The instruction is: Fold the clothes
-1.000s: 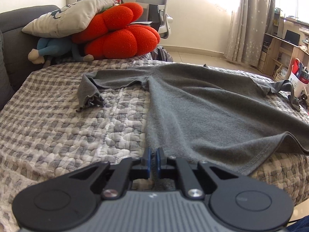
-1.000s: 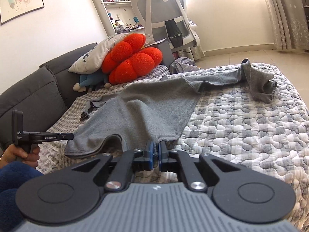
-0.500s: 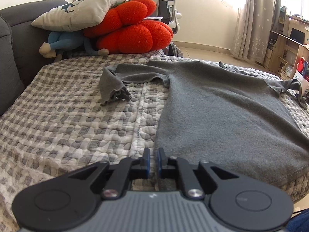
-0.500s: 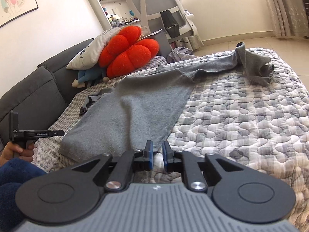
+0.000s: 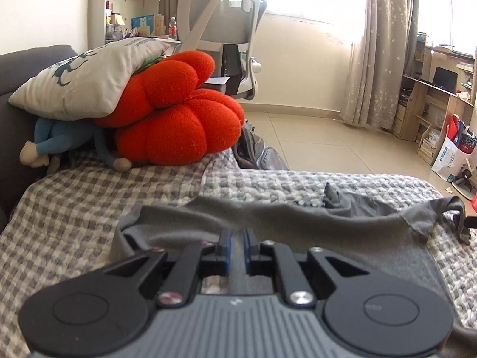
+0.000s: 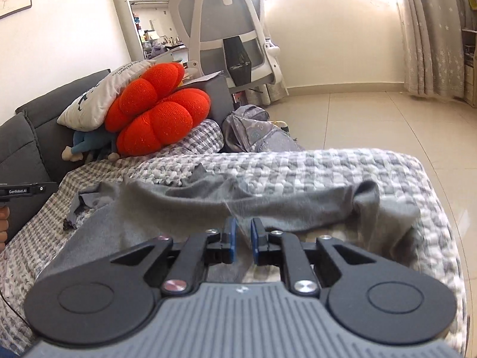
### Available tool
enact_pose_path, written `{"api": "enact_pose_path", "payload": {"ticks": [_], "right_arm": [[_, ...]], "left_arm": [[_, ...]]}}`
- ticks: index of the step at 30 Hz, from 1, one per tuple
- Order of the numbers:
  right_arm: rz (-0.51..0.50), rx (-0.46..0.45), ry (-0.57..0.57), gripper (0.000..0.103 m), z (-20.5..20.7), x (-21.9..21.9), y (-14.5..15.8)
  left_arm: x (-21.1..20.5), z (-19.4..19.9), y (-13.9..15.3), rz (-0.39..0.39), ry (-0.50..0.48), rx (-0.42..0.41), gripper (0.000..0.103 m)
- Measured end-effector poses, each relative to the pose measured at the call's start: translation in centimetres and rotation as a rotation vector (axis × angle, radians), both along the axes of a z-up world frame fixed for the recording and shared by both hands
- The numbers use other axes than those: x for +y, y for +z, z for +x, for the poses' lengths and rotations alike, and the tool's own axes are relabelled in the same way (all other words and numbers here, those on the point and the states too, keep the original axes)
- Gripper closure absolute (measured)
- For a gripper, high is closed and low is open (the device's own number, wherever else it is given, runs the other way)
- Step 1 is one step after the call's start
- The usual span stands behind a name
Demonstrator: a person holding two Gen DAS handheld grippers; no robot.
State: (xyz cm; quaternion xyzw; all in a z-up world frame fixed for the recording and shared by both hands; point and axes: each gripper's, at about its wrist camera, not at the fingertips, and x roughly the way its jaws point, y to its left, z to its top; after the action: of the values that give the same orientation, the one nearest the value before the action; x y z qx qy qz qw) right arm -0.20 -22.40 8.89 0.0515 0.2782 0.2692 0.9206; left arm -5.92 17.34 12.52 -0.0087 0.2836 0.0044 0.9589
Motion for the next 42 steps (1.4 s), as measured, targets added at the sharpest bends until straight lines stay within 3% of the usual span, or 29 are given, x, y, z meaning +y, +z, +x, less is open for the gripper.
{"api": "enact_pose_path", "payload": {"ticks": [2,3,5,8,14,17,19,20,21,24,28,33,36,38,42], "right_arm": [[-0.054,-0.004,0.037,0.079,3.1,2.0,0.6],[-0.089,-0.001,0.048,0.067,4.5,3.0,0.6],[-0.148,0.016,0.09,0.06,7.1,5.0,0.0],[-0.227,0.024,0.144,0.06,10.3,7.4,-1.4],[-0.234,0.119,0.199,0.06,15.6,9.7,-5.3],[-0.281,0.082,0.243,0.06,15.7,10.7,-6.6],[-0.307,0.048,0.261,0.066,15.1,11.0,-6.6],[-0.312,0.044,0.269,0.081,14.8,11.2,-6.5],[-0.318,0.04,0.276,0.09,14.5,11.3,-6.4],[-0.386,-0.018,0.275,0.096,13.4,12.5,-6.1],[-0.458,-0.154,0.173,0.097,12.6,12.9,-4.9],[-0.444,-0.271,0.045,0.097,13.6,12.3,-2.6],[-0.485,-0.271,0.038,0.098,15.0,13.0,-3.3],[-0.539,-0.266,0.021,0.098,15.9,13.6,-4.6],[-0.554,-0.209,-0.022,0.098,17.4,13.1,-6.3]], "left_arm": [[-1.2,3.2,0.4,0.01,-0.031,0.012,0.087],[-2.0,4.8,0.3,0.027,-0.077,0.022,0.085],[-3.6,7.8,-0.5,0.074,-0.168,0.048,0.077],[-5.1,11.4,-2.4,0.141,-0.213,0.105,0.077],[-6.2,16.4,-7.3,0.211,-0.307,0.227,0.077],[-6.6,17.1,-9.1,0.288,-0.343,0.248,0.075],[-6.8,16.9,-9.5,0.295,-0.362,0.241,0.082],[-7.0,16.7,-9.5,0.299,-0.374,0.236,0.091],[-7.2,16.5,-9.6,0.304,-0.386,0.231,0.093],[-7.7,15.8,-9.4,0.345,-0.414,0.194,0.099],[-6.7,16.5,-7.7,0.304,-0.353,0.119,0.099],[-5.7,18.7,-5.5,0.25,-0.16,0.001,0.1],[-6.7,20.6,-6.3,0.286,-0.092,0.022,0.1],[-7.6,21.2,-7.0,0.316,-0.084,0.03,0.1],[-8.7,22.5,-8.5,0.364,-0.082,0.055,0.099]]}}
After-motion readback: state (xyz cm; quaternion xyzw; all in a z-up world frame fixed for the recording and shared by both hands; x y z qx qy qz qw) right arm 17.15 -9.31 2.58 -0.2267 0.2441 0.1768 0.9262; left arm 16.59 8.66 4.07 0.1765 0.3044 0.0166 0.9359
